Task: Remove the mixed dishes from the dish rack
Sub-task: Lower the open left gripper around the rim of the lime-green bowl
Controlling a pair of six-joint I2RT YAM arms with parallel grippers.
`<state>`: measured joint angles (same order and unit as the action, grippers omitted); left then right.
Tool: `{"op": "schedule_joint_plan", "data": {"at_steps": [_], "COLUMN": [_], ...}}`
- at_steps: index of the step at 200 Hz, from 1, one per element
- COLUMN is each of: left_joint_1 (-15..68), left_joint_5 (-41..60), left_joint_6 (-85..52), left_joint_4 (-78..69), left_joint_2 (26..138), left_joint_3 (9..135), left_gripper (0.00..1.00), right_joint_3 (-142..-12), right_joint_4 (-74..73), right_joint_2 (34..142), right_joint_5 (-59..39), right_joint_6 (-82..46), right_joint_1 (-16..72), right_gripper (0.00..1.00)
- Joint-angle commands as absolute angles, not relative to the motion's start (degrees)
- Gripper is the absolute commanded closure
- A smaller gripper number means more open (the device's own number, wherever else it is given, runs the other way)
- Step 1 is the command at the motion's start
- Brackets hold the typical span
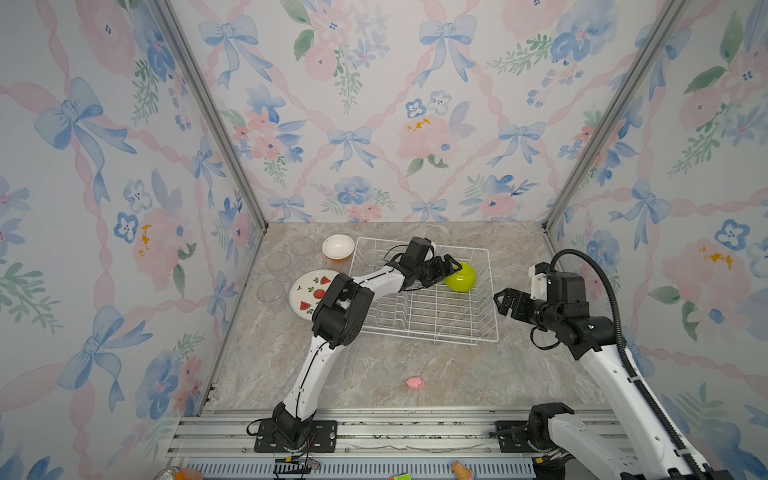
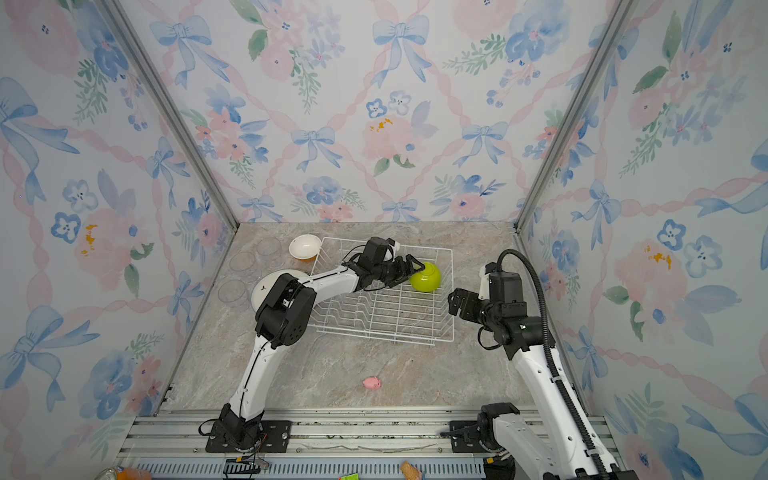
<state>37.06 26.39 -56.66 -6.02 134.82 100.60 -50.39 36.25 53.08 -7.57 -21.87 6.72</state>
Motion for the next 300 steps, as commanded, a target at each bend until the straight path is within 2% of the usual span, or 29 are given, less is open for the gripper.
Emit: {"op": "schedule_joint_plan", "data": {"at_steps": [1, 93, 109, 124, 193, 218, 252, 300], "left_joint_1": [38.01, 39.02, 38.86, 38.69, 38.58, 38.76, 39.9, 39.99], "left_joint_5": [21.41, 22.82, 23.74, 24.56, 25.35, 21.93, 14.02, 14.06], "left_joint_6": [-52.56, -58.2, -60.53, -63.01, -65.04, -64.3, -56.21, -56.6], "left_joint_4": [0.53, -3.78, -9.55, -16.78, -30.35, -28.92, -11.7, -8.57], "left_joint_2": [133.52, 136.96, 135.56, 134.02, 130.94, 128.85, 127.0, 129.18], "left_joint_3": [101.02, 102.34, 98.68, 94.77, 89.39, 87.41, 91.49, 94.42], "left_gripper": [0.07, 0.02, 0.02, 0.08, 0.11, 0.13, 0.08, 0.08], "right_joint_3": [-51.33, -51.24, -51.15, -51.16, -51.15, -51.63, -51.95, -51.95], "right_joint_4": [37.62, 37.36, 37.43, 37.62, 37.53, 37.88, 37.91, 37.62], "right_joint_2": [53.61, 54.29, 54.26, 54.48, 55.28, 55.28, 55.68, 57.2], "right_joint_5": [-8.39, -8.75, -8.44, -8.33, -7.92, -7.92, -7.75, -8.09], "right_joint_6": [-21.36, -21.62, -21.4, -21.26, -21.21, -21.04, -21.01, -21.1], "right_joint_1": [6.22, 6.23, 6.16, 6.2, 6.15, 6.14, 6.09, 5.96], "right_gripper": [0.03, 0.03, 0.03, 0.03, 0.03, 0.03, 0.03, 0.03]}}
